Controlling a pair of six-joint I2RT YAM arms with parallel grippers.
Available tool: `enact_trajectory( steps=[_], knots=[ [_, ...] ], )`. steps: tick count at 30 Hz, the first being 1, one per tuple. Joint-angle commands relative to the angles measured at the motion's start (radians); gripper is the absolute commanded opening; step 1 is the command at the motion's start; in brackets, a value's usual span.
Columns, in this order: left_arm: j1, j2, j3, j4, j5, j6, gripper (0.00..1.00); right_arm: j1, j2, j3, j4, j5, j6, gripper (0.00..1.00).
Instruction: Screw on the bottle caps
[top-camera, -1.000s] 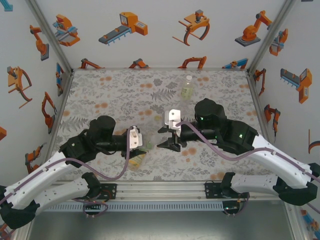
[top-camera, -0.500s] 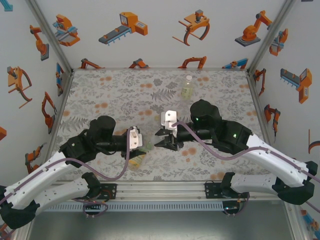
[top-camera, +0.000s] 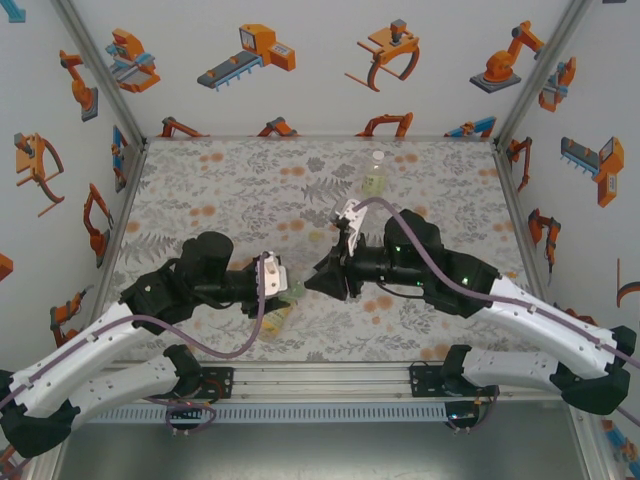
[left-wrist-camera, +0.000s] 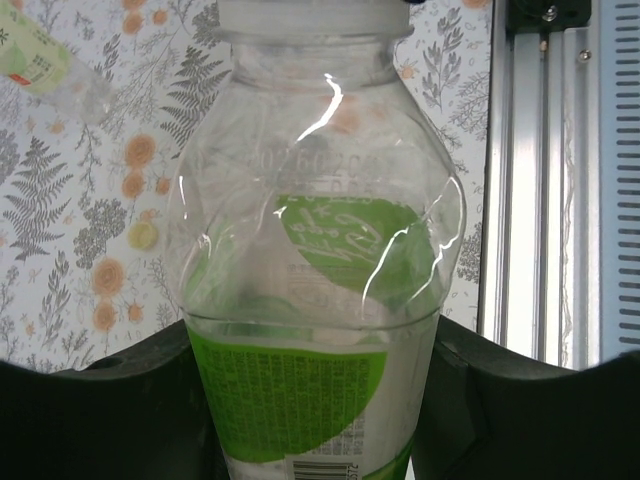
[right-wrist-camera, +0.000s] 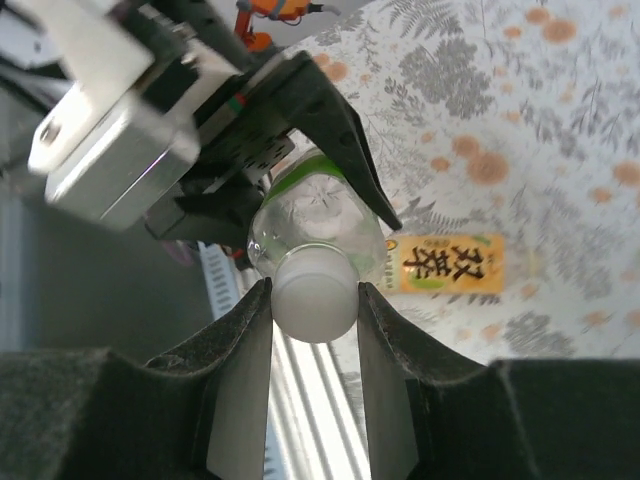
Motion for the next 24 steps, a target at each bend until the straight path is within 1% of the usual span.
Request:
enact_trajectory(
  steps=[1,5,7,10,11,13,14,17,19,23,24],
  knots=[
    [-0.003,0.002,0.001,0.063,-0.034,0.009,0.0,-0.001,0.009,-0.005,-0.023,0.195,0.443,0.0],
    [-0.003,0.004,-0.001,0.07,-0.076,0.01,0.0,-0.002,0.018,-0.003,-0.049,0.22,0.652,0.0],
    [-0.002,0.002,-0.003,0.074,-0.094,0.01,0.0,-0.002,0.021,-0.002,-0.056,0.23,0.694,0.0],
    [-0.003,0.002,-0.005,0.075,-0.103,0.013,0.0,-0.008,0.027,0.008,-0.073,0.233,0.712,0.0],
    [-0.003,0.002,-0.005,0.075,-0.101,0.014,0.0,-0.011,0.03,0.013,-0.078,0.23,0.72,0.05],
    [-0.003,0.003,-0.005,0.073,-0.093,0.016,0.0,-0.014,0.039,0.025,-0.084,0.217,0.72,0.26],
    [-0.003,0.005,-0.005,0.072,-0.088,0.015,0.0,-0.015,0.045,0.033,-0.089,0.212,0.72,0.31],
    [-0.003,0.007,-0.007,0.072,-0.091,0.013,0.0,-0.016,0.058,0.043,-0.09,0.194,0.719,0.33],
    [-0.003,0.008,-0.007,0.074,-0.1,0.009,0.0,-0.018,0.063,0.046,-0.09,0.185,0.717,0.39],
    [-0.003,0.011,-0.007,0.079,-0.127,0.004,0.0,-0.023,0.062,0.044,-0.09,0.18,0.718,0.39],
    [-0.003,0.011,-0.007,0.08,-0.131,0.003,0.0,-0.025,0.064,0.047,-0.09,0.177,0.718,0.41]
  ],
)
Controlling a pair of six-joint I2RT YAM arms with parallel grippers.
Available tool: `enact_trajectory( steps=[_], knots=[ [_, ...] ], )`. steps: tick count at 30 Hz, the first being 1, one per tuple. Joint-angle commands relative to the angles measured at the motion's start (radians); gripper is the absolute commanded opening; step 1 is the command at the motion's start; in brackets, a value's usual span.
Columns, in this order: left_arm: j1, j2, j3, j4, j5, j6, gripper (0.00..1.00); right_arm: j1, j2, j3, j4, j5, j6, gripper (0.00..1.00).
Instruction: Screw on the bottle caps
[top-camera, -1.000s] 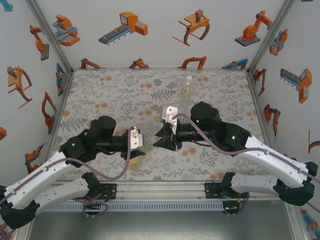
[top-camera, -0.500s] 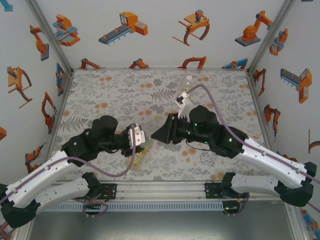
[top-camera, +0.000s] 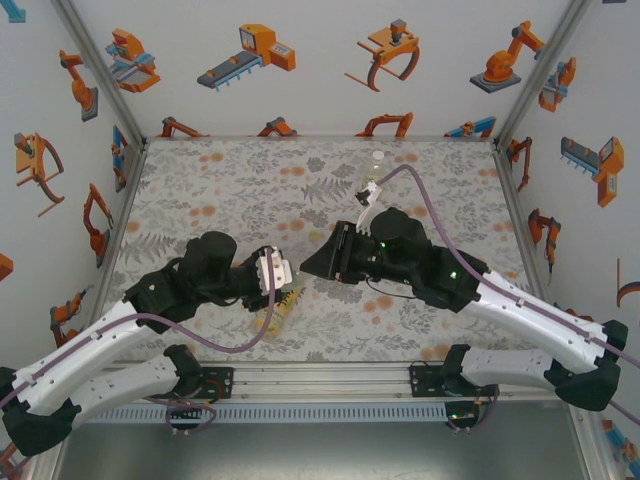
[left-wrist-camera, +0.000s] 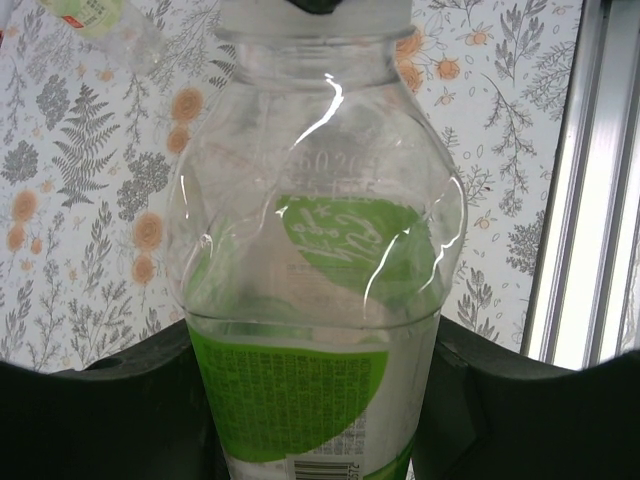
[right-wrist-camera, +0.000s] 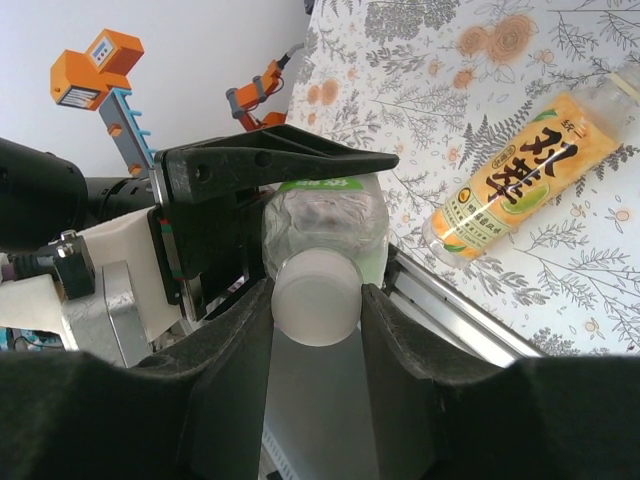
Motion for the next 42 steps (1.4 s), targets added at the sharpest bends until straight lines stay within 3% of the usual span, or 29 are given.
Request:
enact_trajectory(
  steps=[1,8,10,15,17,23,29,34,42],
  knots=[
    [-0.003,-0.001,0.003,0.065,0.001,0.003,0.0,-0.008,0.014,0.033,-0.014,-0.012,0.02,0.41],
    [-0.003,0.002,0.001,0.067,0.003,0.002,0.01,-0.021,0.023,0.035,-0.014,-0.023,0.018,0.21],
    [-0.003,0.0,-0.002,0.067,0.003,0.002,0.17,-0.028,0.018,0.031,-0.016,-0.017,0.017,0.18],
    [-0.003,-0.009,-0.009,0.072,-0.027,-0.021,0.72,-0.06,0.016,0.044,-0.071,0.004,-0.033,0.14],
    [-0.003,-0.01,-0.009,0.072,-0.04,-0.038,0.79,-0.085,0.018,0.056,-0.107,0.005,-0.066,0.13],
    [0.007,0.018,0.003,0.051,-0.077,-0.114,0.82,-0.226,0.053,0.105,-0.257,0.008,-0.218,0.12],
    [0.047,0.032,-0.005,0.046,-0.126,-0.226,0.82,-0.397,0.143,0.176,-0.385,0.057,-0.473,0.11],
    [0.109,0.03,0.005,0.02,-0.225,-0.397,0.82,-0.495,0.27,0.249,-0.398,0.15,-0.688,0.08],
    [0.127,0.008,0.018,-0.052,-0.273,-0.54,0.78,-0.609,0.537,0.445,-0.398,0.14,-0.816,0.06]
  ],
)
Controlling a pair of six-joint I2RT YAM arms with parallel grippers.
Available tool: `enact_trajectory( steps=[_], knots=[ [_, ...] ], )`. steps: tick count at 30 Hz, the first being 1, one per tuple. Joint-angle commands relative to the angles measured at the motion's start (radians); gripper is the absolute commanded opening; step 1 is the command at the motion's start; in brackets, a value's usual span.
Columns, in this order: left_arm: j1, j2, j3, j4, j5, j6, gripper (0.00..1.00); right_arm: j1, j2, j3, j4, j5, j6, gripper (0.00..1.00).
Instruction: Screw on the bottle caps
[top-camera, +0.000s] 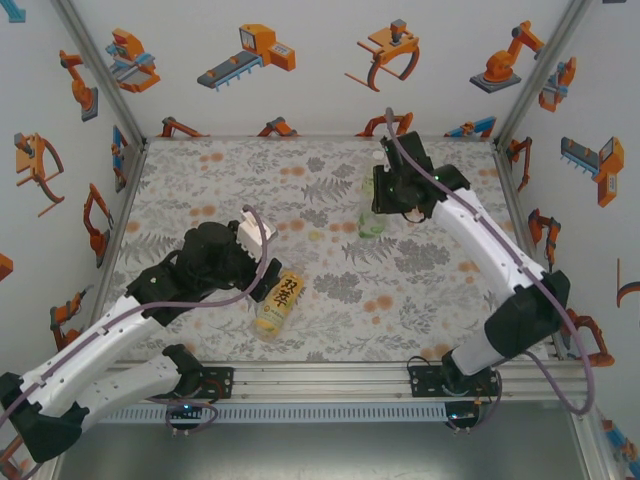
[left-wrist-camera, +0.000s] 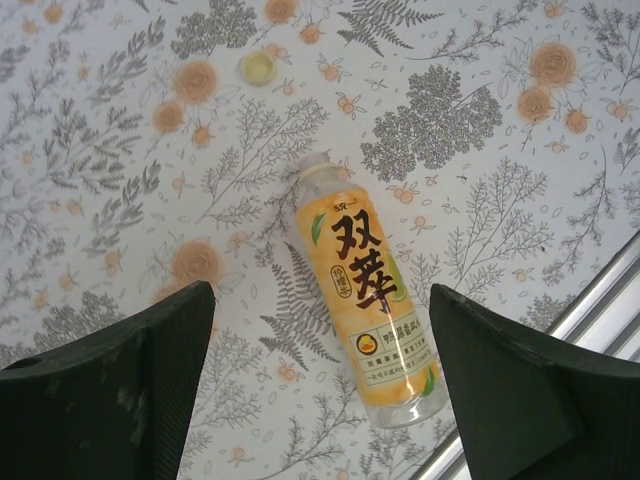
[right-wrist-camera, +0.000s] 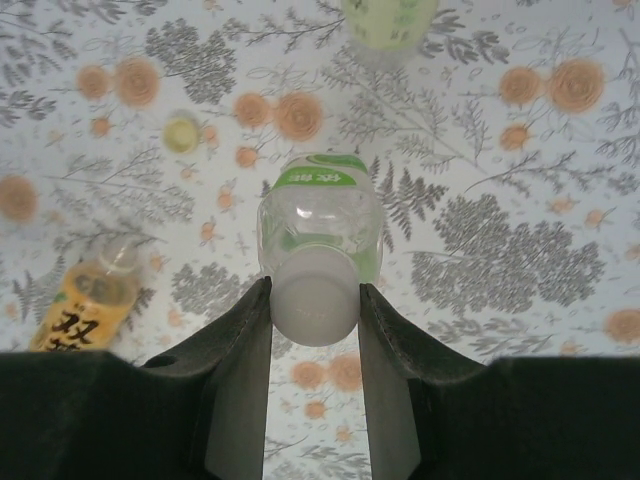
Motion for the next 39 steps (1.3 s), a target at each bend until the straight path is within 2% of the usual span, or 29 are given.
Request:
enact_trajectory(
  steps=[1,11,17,20,28,36,39],
  knots=[
    [0.004,-0.026,0.019,-0.047,-0.033,-0.107,0.77,-0.035,0.081,0.086,-0.018,0.016,-0.094,0.06],
    [0.005,-0.075,-0.003,-0.083,-0.064,-0.182,0.74,-0.1,0.265,0.21,-0.028,-0.047,-0.115,0.06],
    [0.005,-0.094,-0.017,-0.076,-0.068,-0.185,0.74,-0.127,0.287,0.23,-0.042,-0.066,-0.12,0.06],
    [0.005,-0.083,-0.016,-0.073,-0.065,-0.185,0.74,-0.145,0.299,0.256,-0.08,-0.031,-0.132,0.06],
    [0.007,-0.043,0.009,-0.064,-0.043,-0.173,0.74,-0.243,0.33,0.321,-0.095,-0.059,-0.139,0.06],
    [0.007,-0.036,0.026,-0.073,-0.039,-0.172,0.73,-0.256,0.441,0.45,-0.147,-0.036,-0.168,0.06],
    [0.007,-0.043,0.025,-0.08,-0.04,-0.172,0.73,-0.261,0.46,0.468,-0.149,-0.032,-0.186,0.1]
  ],
)
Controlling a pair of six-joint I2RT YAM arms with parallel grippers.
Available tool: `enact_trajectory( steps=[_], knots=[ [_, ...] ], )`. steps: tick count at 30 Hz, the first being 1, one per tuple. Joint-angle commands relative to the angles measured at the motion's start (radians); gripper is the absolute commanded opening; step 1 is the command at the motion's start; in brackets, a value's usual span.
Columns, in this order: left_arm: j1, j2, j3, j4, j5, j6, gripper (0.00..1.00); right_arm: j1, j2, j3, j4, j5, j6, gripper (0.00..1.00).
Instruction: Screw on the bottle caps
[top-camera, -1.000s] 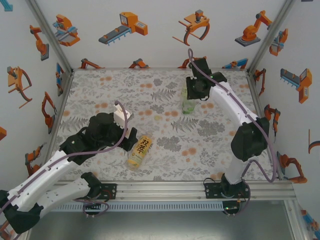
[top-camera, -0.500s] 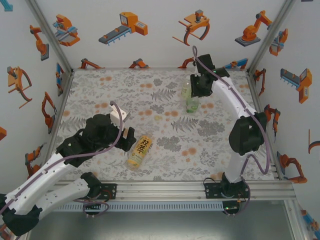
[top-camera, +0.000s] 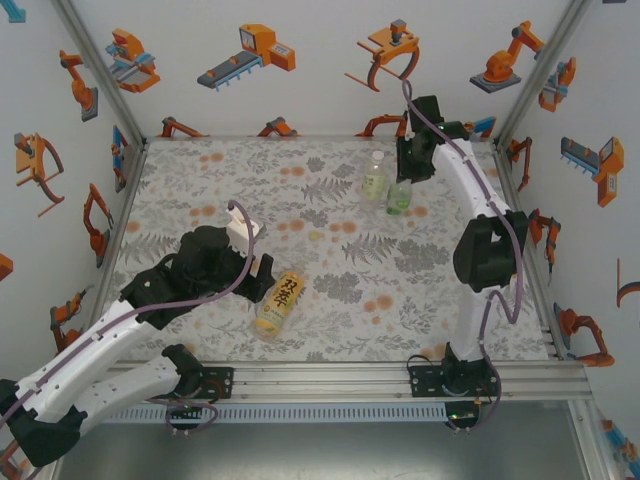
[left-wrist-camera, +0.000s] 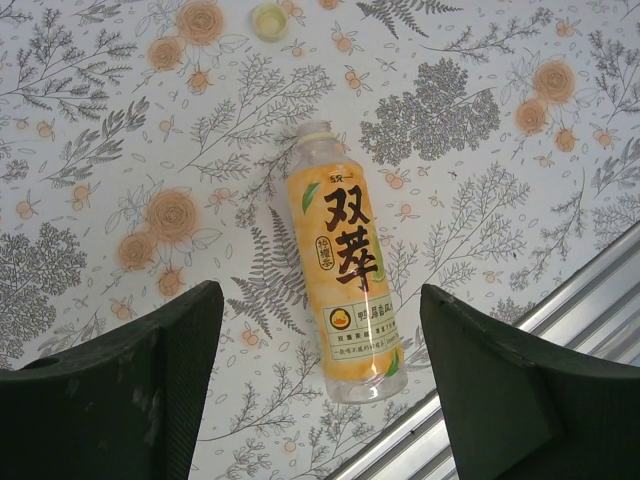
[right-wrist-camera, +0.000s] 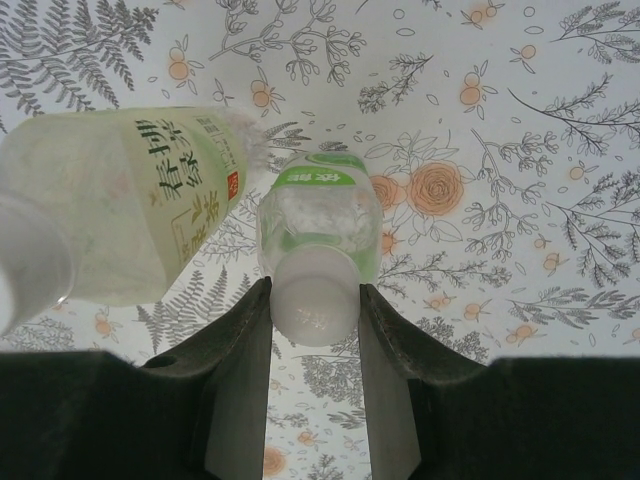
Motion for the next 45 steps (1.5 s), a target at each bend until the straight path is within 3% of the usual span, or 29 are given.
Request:
enact_trajectory(
  steps=[1,5,15,22,29,37,45],
  knots=[
    [0.006,-0.013,0.026,-0.014,0.007,-0.009,0.73,-0.002,0.015,0.047,-0.034,0.018,-0.036,0.11],
    [0.005,-0.017,0.027,-0.016,0.008,-0.01,0.73,-0.005,0.031,0.061,-0.04,0.015,-0.038,0.2],
    [0.006,-0.031,0.025,-0.022,0.003,-0.015,0.72,-0.01,0.055,0.081,-0.029,0.0,-0.034,0.22],
    [0.006,-0.029,0.015,-0.023,0.005,-0.019,0.72,-0.01,0.024,0.085,-0.033,0.0,-0.029,0.42],
    [0.006,0.007,0.005,-0.032,0.014,-0.035,0.77,-0.01,-0.024,0.103,-0.044,-0.003,-0.024,0.5],
    [0.003,0.174,0.014,-0.087,0.082,-0.074,0.79,-0.01,-0.117,0.117,-0.096,0.017,-0.021,0.51],
    [-0.046,0.413,0.036,-0.091,0.014,-0.135,0.82,-0.01,-0.296,-0.031,-0.06,-0.012,0.032,0.51]
  ],
)
